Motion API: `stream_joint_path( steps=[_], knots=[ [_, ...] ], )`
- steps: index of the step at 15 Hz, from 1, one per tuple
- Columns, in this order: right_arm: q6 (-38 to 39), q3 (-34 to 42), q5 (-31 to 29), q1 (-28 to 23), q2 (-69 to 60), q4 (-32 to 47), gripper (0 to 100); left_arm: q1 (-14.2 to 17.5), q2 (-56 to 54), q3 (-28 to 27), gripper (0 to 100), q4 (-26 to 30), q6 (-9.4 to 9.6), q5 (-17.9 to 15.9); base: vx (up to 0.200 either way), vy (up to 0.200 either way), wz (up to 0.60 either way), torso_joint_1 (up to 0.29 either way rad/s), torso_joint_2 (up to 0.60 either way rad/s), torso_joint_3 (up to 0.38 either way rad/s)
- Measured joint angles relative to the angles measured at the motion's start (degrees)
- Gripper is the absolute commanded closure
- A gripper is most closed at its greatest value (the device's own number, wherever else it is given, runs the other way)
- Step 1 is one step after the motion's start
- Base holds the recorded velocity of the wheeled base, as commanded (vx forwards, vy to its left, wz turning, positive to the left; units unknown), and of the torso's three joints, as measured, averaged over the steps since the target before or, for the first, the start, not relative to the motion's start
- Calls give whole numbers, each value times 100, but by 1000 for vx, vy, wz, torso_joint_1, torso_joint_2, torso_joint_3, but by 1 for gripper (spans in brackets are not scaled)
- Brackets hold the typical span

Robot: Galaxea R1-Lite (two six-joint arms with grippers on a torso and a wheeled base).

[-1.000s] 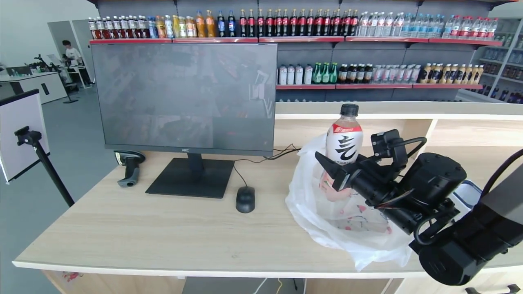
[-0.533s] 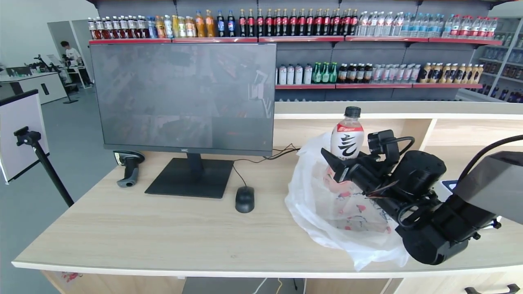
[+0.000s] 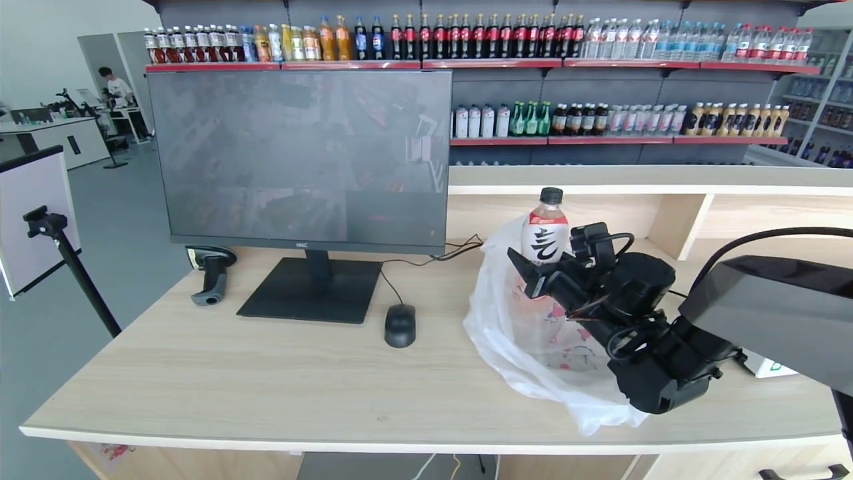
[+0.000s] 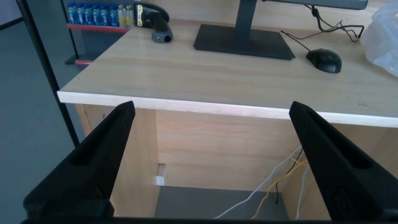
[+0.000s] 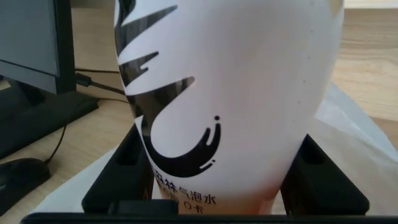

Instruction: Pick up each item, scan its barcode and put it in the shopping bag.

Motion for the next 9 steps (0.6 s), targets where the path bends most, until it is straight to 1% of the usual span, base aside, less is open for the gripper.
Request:
stream_joint_path(
  steps=[9],
  knots=[
    [-18, 408, -35, 30, 44, -29, 100, 0, 0, 2, 0, -10, -34, 5, 0, 0, 0, 0, 0, 0]
  ],
)
